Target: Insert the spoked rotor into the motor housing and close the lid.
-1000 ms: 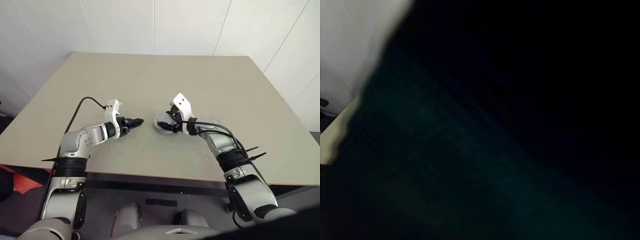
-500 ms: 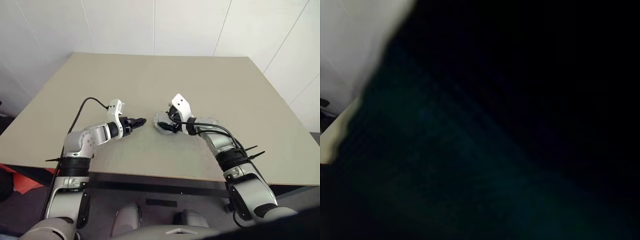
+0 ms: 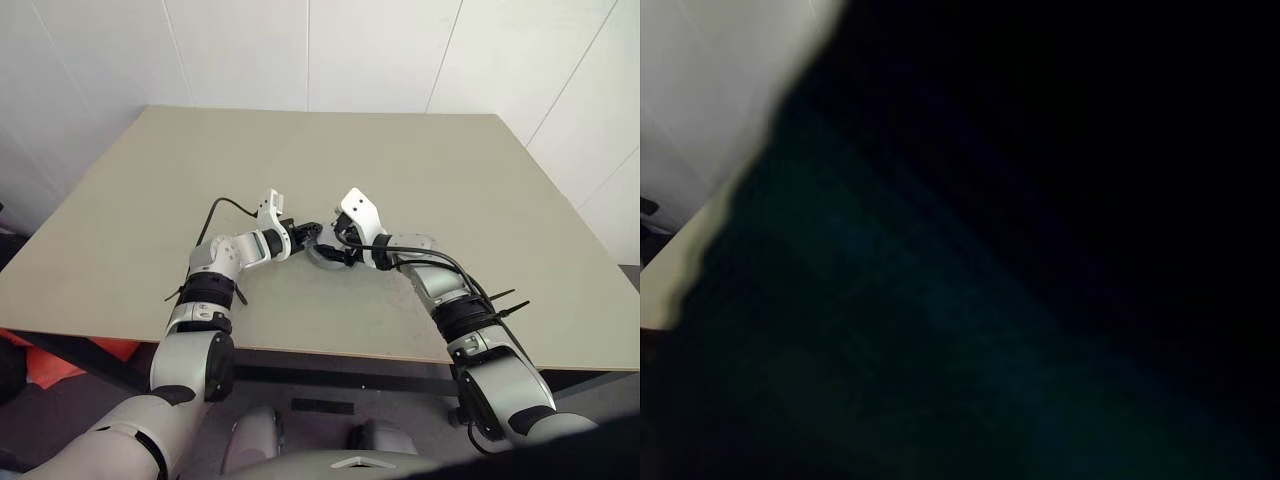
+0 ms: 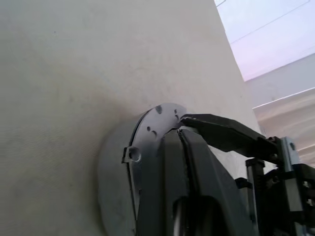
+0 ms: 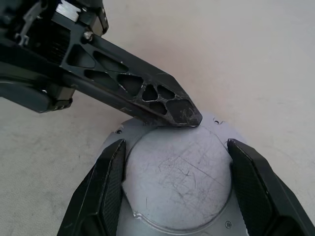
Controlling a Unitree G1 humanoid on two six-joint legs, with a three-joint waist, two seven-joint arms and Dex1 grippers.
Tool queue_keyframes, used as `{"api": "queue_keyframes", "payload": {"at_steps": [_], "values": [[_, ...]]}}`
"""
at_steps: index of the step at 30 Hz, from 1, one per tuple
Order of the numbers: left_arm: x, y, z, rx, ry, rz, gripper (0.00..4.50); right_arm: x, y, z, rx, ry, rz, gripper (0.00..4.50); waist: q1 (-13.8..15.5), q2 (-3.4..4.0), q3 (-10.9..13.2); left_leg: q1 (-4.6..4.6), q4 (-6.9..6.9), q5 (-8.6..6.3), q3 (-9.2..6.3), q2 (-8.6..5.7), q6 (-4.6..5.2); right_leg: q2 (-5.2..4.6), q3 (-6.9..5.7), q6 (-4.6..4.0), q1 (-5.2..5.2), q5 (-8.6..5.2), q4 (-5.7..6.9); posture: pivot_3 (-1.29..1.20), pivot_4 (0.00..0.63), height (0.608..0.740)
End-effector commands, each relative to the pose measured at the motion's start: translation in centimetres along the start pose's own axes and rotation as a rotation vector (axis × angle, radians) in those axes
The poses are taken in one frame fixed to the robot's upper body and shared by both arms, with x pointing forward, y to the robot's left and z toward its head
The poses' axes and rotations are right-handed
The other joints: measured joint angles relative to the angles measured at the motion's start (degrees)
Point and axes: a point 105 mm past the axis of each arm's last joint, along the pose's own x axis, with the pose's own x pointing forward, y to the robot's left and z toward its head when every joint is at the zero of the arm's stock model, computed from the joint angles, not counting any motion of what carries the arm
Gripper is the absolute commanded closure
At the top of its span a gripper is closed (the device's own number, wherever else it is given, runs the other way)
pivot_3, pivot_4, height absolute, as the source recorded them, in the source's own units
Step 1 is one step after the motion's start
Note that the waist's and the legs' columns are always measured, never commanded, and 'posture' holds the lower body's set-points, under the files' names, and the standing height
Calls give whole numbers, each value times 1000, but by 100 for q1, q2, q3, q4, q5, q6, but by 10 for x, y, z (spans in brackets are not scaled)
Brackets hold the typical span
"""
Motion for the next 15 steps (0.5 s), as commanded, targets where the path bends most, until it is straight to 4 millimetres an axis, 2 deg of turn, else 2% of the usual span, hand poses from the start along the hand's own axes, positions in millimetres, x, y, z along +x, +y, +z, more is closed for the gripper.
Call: {"api": "queue_keyframes", "payload": {"at_steps": [1,5,9,13,15], "values": [[8,-3,-11,41,82,23,4486,-4,-5,-18,-7,75,-47,1355,12,0,0,6,0,0,0,0,0,0,0,0,7,0,-3,0,0,740],[8,6,-21,44,130,63,4486,-6,-12,-18,4,77,-81,1355,18,0,0,14,0,0,0,0,0,0,0,1,19,0,-9,0,0,740],[7,7,-22,29,133,64,4486,-8,-15,-16,32,70,-80,1355,22,0,0,18,-2,-1,0,0,0,-1,0,1,23,-1,-11,0,0,740],[8,1,-23,25,144,39,4500,-10,-19,-9,34,51,-86,40,44,0,0,16,-6,-1,0,0,0,-1,0,1,23,-1,-18,0,0,740],[8,-3,-24,24,156,15,4500,-11,-20,-2,13,30,-89,40,53,0,0,13,-14,-1,0,0,1,-1,0,1,23,-1,-32,0,0,740]]}}
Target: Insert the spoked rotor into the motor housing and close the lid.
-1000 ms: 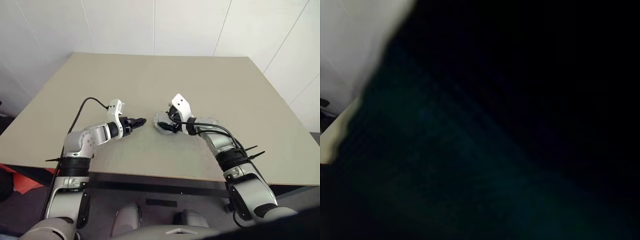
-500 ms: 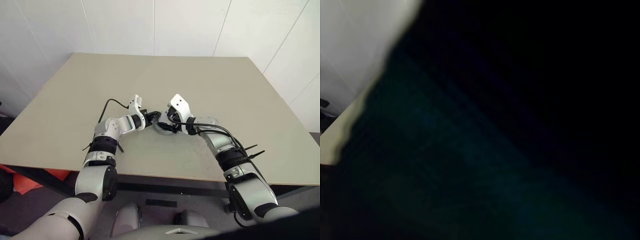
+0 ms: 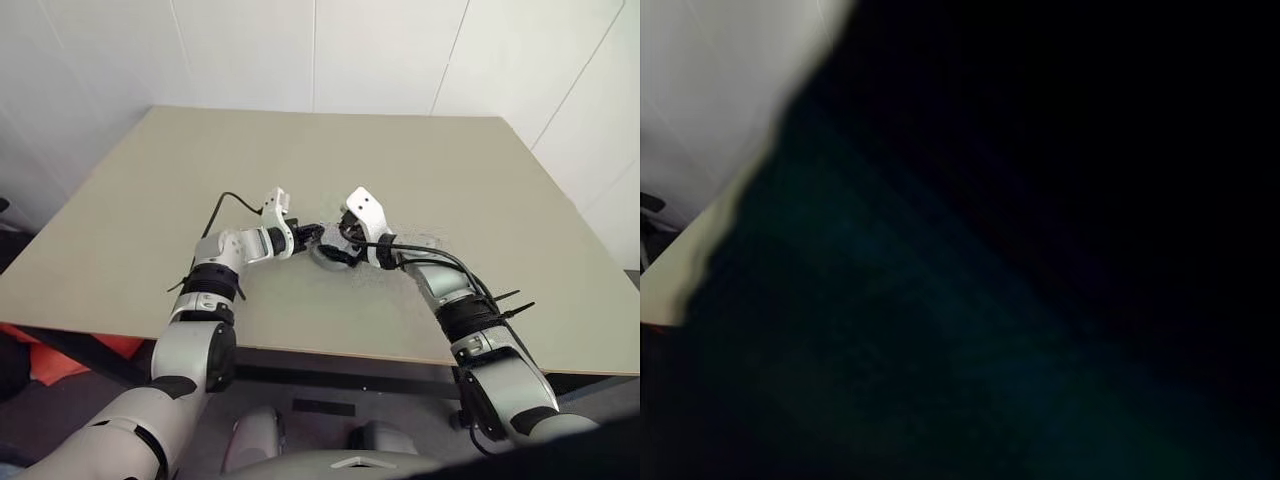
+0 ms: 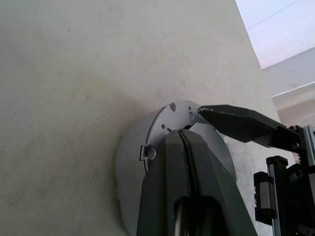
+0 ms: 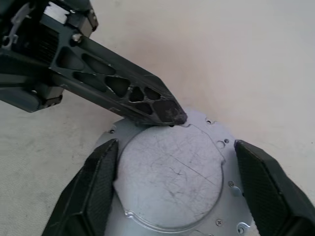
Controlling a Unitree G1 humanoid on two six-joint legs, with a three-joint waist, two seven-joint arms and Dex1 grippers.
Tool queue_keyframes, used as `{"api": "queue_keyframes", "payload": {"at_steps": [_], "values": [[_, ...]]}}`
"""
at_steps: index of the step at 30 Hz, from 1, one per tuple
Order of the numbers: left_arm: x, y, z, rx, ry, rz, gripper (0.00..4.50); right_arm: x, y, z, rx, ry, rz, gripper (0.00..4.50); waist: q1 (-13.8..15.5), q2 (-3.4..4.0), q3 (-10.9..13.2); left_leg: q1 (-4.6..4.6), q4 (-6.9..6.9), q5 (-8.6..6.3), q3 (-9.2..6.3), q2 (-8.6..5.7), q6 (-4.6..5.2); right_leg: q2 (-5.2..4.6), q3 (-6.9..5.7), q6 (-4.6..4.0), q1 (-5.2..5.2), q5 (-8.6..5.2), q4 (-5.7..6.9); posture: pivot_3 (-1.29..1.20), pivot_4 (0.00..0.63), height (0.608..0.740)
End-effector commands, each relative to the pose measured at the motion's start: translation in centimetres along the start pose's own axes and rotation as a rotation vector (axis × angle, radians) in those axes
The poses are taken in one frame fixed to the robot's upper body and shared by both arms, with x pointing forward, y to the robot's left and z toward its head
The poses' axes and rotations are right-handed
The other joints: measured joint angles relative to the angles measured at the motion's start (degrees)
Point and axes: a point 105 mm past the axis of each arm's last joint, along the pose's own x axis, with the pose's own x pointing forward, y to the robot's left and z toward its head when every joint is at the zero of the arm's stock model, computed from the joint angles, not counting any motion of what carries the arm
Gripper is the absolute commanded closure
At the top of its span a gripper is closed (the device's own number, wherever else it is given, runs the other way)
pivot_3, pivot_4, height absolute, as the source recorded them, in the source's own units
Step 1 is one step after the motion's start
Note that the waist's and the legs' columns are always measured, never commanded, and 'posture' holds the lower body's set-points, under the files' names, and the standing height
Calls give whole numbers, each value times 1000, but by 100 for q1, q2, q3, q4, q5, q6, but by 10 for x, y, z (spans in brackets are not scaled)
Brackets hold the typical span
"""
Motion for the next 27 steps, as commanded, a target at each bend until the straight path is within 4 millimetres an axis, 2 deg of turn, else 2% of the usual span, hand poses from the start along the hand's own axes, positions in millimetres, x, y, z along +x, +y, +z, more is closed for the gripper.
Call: {"api": "queue_keyframes", "payload": {"at_steps": [1,4,7,13,15,18,22,25,27], "values": [[4,-6,-19,-18,101,-26,4500,-6,-11,5,-36,3,-43,40,1,0,0,0,-8,0,1,-1,0,0,0,0,0,0,-8,0,0,740],[3,-12,-21,-31,122,-58,4500,-9,-9,16,-63,-34,-24,40,21,0,0,-1,-33,1,4,-3,0,0,-1,-1,-2,1,-25,0,0,740],[3,-24,-24,-37,155,-108,4500,-17,-1,37,-70,-113,46,40,84,-2,2,-5,-59,2,7,-5,0,0,-3,-1,-7,2,-45,0,0,740],[2,-45,-37,-34,233,-188,4500,-45,8,65,-174,-192,137,40,169,-3,2,-98,-54,1,5,-16,65,-6,-4,-2,-74,5,-49,0,0,740],[2,-44,-39,-35,239,-182,4500,-50,7,69,-187,-201,131,40,172,-3,2,-117,-47,-7,5,-22,79,-12,-4,8,-89,12,-42,0,0,740],[2,-42,-39,-37,240,-170,4500,-57,-6,75,-143,-214,83,40,213,-4,1,-121,-45,-15,4,-26,91,-15,-4,16,-88,18,-42,0,0,740],[2,-39,-39,-35,236,-158,4500,-65,-39,59,-2,-128,-51,40,250,-4,1,-126,-44,-17,2,-36,93,-23,-4,-4,-88,6,-42,0,0,740],[2,-37,-39,-35,231,-152,4500,-80,-61,27,143,16,-128,40,258,-3,1,-133,-19,-19,2,-37,97,-25,-4,-5,-84,5,-42,0,0,740],[1,-37,-39,-36,230,-153,4500,-88,-68,17,220,58,-152,40,255,-2,1,-137,6,-24,2,-36,104,-27,-5,-6,-76,4,-44,0,0,740]]}}
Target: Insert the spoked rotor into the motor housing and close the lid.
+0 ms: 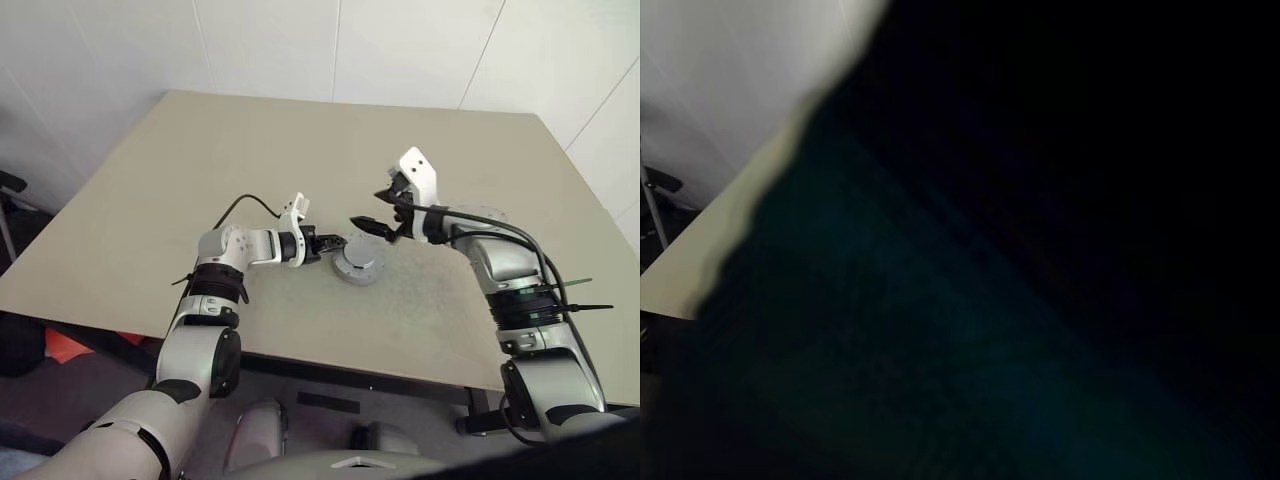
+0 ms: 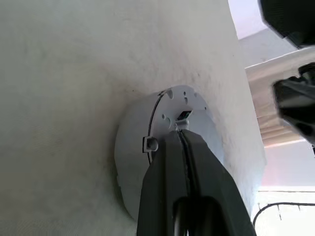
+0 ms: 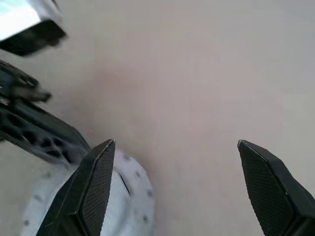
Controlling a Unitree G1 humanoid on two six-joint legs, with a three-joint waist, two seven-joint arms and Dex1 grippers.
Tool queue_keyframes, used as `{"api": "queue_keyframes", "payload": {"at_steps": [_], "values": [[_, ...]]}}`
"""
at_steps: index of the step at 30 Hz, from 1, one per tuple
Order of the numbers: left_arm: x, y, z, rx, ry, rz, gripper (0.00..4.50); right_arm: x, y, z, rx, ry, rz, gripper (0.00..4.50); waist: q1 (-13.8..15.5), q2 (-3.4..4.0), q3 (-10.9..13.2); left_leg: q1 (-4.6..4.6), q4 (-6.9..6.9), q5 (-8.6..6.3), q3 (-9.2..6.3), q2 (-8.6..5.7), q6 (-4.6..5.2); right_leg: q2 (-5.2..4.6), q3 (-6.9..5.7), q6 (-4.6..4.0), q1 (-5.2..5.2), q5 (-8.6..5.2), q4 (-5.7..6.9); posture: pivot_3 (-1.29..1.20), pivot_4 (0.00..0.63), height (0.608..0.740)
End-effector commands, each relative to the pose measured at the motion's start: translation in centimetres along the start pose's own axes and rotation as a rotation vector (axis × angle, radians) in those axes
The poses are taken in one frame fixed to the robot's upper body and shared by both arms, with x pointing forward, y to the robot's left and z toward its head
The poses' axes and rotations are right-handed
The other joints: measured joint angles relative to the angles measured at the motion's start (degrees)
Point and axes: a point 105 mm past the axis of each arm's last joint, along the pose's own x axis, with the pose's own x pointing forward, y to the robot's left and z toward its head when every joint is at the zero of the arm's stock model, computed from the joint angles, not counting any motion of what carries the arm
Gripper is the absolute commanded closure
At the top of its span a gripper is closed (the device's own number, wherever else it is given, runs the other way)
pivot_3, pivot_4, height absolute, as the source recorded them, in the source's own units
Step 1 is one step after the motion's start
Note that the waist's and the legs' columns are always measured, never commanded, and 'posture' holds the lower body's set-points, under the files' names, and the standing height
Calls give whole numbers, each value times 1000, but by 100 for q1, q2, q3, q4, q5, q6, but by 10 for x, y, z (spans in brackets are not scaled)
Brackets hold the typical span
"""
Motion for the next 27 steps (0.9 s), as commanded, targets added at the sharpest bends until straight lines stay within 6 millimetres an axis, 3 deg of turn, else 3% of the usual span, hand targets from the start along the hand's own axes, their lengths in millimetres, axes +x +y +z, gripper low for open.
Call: {"api": "queue_keyframes", "payload": {"at_steps": [1,4,9,15,23,27], "values": [[6,0,-14,-15,57,1,4500,-18,-19,-6,167,39,-55,40,-14,0,0,-5,11,-2,1,1,3,0,0,0,-1,0,0,0,0,740],[4,2,-15,-15,52,3,4500,-33,-11,-23,389,119,-5,40,-6,2,-1,2,22,-2,1,1,2,-4,0,1,11,0,2,0,0,740],[3,4,-16,-15,45,9,4500,-40,29,-36,563,202,152,40,2,5,-3,43,22,0,0,7,-2,-2,0,1,50,0,2,0,0,740],[3,6,-14,-6,40,22,4500,-15,38,-46,781,193,148,40,6,10,-6,51,19,3,1,9,-42,-1,0,2,52,1,9,0,0,740],[-1,10,-11,5,33,49,4500,20,48,-41,960,142,152,40,-44,9,-7,111,-15,21,2,11,-81,1,2,4,92,-1,5,0,0,740],[-4,12,-9,12,29,62,4500,27,57,-28,1038,108,218,40,-47,5,-7,156,-92,75,6,10,-167,3,8,16,99,3,-4,0,0,740]]}}
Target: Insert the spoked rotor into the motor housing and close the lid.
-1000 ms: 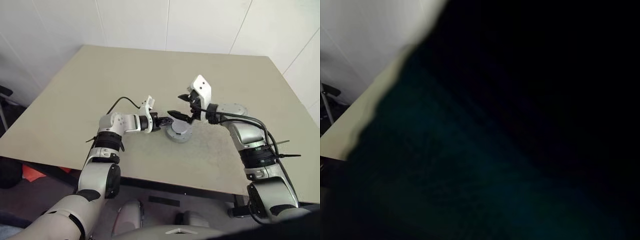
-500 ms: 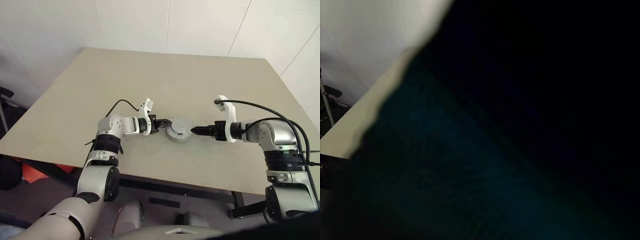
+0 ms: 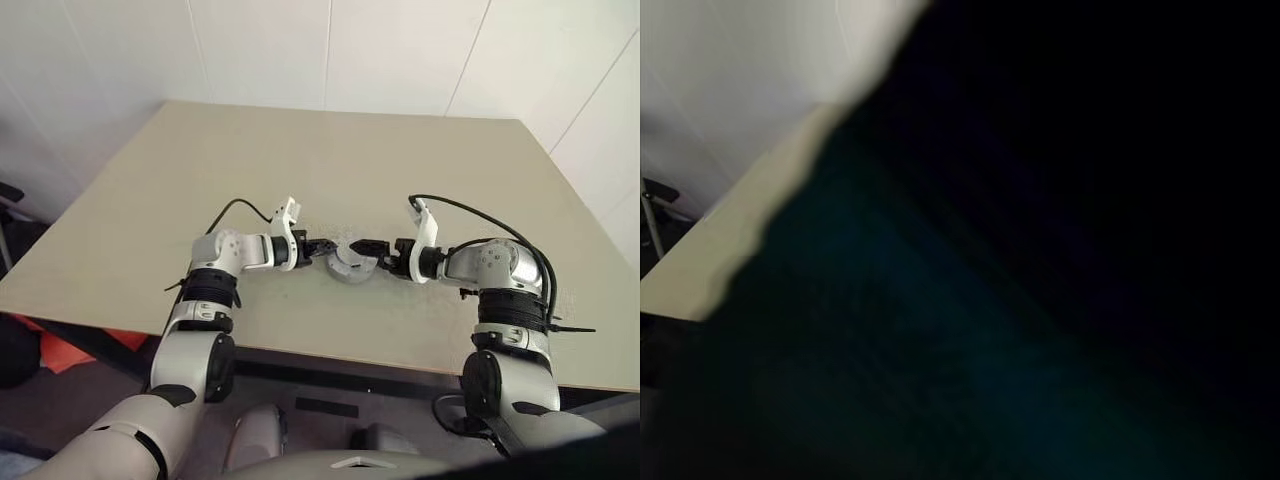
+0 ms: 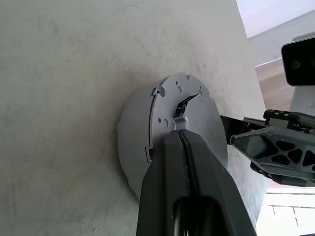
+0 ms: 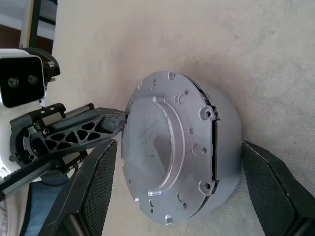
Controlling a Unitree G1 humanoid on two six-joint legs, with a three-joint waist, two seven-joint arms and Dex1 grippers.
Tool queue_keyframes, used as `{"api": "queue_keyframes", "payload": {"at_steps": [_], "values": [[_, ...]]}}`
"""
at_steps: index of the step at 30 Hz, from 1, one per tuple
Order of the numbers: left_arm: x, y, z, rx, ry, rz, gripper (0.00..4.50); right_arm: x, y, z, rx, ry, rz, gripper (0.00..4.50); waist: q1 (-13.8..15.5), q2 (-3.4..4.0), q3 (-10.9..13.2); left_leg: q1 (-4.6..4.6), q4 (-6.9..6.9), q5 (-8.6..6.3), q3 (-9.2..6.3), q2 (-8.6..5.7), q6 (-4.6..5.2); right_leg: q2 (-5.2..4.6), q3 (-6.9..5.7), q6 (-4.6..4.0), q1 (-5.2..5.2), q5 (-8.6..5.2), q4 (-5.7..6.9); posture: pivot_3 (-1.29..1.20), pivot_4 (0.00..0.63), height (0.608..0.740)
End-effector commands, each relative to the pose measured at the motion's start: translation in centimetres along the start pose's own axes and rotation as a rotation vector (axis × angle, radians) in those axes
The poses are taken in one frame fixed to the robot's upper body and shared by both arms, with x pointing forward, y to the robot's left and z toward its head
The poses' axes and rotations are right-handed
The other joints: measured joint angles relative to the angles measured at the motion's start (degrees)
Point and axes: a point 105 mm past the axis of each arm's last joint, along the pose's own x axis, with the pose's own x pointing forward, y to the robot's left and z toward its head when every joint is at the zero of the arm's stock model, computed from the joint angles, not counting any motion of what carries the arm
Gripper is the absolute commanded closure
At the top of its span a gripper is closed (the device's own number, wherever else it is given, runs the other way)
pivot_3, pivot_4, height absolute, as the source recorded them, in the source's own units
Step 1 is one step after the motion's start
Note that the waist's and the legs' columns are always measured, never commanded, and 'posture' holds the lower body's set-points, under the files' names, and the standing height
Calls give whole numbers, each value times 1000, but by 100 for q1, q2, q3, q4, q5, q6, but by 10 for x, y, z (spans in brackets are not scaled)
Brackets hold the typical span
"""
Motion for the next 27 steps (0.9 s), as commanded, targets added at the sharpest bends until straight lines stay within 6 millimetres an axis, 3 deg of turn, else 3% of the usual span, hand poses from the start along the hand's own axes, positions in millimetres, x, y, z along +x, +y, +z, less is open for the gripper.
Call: {"api": "queue_keyframes", "payload": {"at_steps": [1,6,12,22,27], "values": [[6,-4,-8,10,40,-3,4500,11,26,3,59,9,116,40,7,0,0,7,-15,11,0,4,-17,4,0,6,-2,3,1,0,0,740],[5,-2,-6,11,34,5,4500,14,43,9,105,11,183,40,16,0,1,16,-80,62,0,15,-93,18,-1,13,-20,6,2,0,0,740],[5,-1,-3,16,26,12,4500,16,60,3,103,45,240,40,15,0,1,13,-91,65,-1,20,-96,25,-3,12,-31,7,2,0,0,740],[6,0,-2,19,19,21,4500,22,64,6,109,30,250,40,24,1,0,-51,-90,66,-1,19,-93,25,-6,15,-95,11,4,0,0,740],[5,1,0,21,12,26,4500,24,64,5,110,29,249,1202,27,1,1,-54,-91,66,-1,20,-93,25,-9,16,-96,10,5,0,0,740]]}}
